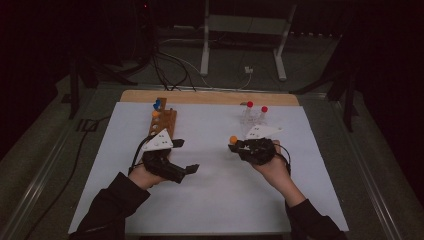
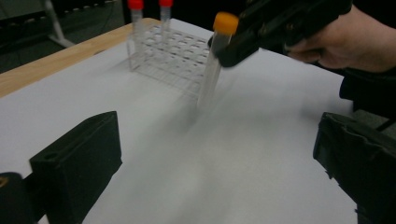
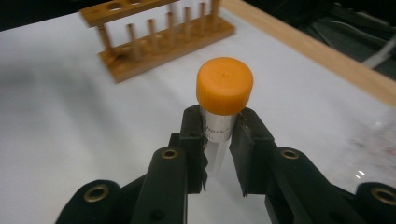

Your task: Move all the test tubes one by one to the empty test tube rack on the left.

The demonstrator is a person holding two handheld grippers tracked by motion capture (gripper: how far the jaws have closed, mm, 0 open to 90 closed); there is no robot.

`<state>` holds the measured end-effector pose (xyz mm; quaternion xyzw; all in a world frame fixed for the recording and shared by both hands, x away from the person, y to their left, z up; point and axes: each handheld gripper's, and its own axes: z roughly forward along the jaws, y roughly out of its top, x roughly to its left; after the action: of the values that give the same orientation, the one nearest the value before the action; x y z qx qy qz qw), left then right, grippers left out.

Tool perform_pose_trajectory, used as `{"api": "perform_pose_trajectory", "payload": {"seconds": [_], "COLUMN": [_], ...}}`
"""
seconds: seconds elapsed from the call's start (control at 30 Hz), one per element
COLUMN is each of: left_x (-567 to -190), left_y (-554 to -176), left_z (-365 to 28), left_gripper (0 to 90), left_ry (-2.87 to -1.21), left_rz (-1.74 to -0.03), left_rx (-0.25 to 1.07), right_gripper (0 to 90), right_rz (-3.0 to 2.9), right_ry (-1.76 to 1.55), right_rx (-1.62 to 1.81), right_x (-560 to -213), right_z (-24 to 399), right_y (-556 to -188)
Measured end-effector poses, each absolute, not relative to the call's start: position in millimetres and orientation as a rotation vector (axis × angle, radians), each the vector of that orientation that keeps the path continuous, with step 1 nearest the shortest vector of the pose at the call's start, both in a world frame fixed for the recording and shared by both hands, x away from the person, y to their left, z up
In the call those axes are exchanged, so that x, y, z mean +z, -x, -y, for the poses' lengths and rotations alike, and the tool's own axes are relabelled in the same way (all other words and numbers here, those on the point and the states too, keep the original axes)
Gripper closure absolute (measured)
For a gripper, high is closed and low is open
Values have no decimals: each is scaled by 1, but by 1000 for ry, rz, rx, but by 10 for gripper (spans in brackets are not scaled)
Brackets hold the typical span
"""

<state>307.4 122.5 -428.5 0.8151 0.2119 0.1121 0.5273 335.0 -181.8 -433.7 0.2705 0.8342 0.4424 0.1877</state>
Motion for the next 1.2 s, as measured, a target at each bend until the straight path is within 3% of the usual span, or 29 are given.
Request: {"api": "perform_pose_trajectory", "payload": {"seconds": [0.33, 0.47, 0.87, 1.2], "left_x": [-429, -430, -435, -440], "left_y": [-308, -308, -309, -310], "left_z": [-104, -96, -77, -72], "left_gripper": [89, 166, 522, 701], "left_ry": [-1955, -1962, -2008, -2037], "left_rz": [-449, -424, -368, -344], "left_rx": [235, 234, 244, 253], "right_gripper": [745, 744, 744, 744], "right_rz": [-2456, -2479, -2509, -2515], "right_ry": [-668, -646, -611, -601], "right_rx": [1236, 1252, 1268, 1263], "right_x": [-449, -453, -455, -454], "right_z": [154, 147, 139, 138], "right_y": [-316, -310, -301, -299]}}
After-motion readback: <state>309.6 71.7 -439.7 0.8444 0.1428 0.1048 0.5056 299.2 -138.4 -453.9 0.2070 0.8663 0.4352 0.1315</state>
